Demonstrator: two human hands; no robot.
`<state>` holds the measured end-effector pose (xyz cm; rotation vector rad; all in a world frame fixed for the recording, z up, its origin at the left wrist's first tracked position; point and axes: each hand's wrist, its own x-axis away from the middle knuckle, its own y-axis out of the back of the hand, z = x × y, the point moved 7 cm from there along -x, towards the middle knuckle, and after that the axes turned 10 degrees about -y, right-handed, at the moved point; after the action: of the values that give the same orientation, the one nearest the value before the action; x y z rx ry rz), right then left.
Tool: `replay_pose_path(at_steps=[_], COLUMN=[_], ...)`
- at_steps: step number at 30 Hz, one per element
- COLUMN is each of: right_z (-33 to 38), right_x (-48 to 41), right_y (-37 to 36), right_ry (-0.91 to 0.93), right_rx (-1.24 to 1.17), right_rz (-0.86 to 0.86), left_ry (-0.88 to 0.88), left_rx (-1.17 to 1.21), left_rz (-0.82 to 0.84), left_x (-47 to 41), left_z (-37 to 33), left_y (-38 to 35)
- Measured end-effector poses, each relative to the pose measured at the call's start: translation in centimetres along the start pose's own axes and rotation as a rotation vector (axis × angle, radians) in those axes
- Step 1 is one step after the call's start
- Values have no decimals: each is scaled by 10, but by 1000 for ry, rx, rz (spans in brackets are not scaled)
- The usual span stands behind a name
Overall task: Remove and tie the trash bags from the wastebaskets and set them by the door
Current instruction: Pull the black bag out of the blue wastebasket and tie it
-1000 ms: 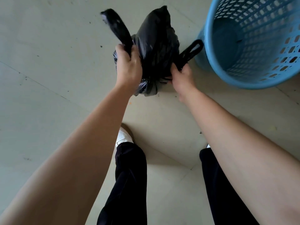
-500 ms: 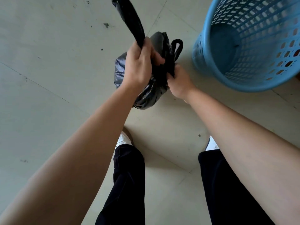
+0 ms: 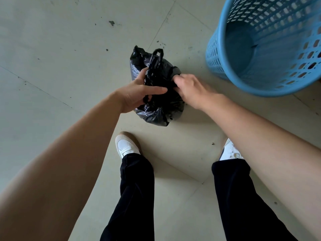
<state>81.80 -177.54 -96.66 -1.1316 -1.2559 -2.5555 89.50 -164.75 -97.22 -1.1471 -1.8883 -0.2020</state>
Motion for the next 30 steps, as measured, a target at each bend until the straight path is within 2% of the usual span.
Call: replay_pose_path(at_steps=[3,6,8,10,15,20,24,27,30], right_z=[8,1,-8,-16,-15,-31,-30,-21,-13], right_x=[-2,-5,-3,-3,-15,-17,1,17,30], right_y=[8,8,1,4,18,16,-3,-7,-7], right_ry=[4,-145,-277,-363,-376,-538,-603,-568,-524], right_rx=[-64,-443,-781,-976,-1116,-1224,-1388,-1594,-1734], right_rz=[4,106,258,301,189,-34,4,31,66], left_ry=[-22,3,12,19,39,-23,-35,-65,-113], left_rx=[-70,-53,6,33,-3,293,353,278,348], left_rz=[-14,-140,-123,-80,-27,-20,-130,-151,-207], left_x=[0,3,4,6,8,12,10,12,16], left_z=[-3,5,9,8,3,-5,-5,-4,0], left_y=[-3,5,8,7,-2,-3,8,8,13])
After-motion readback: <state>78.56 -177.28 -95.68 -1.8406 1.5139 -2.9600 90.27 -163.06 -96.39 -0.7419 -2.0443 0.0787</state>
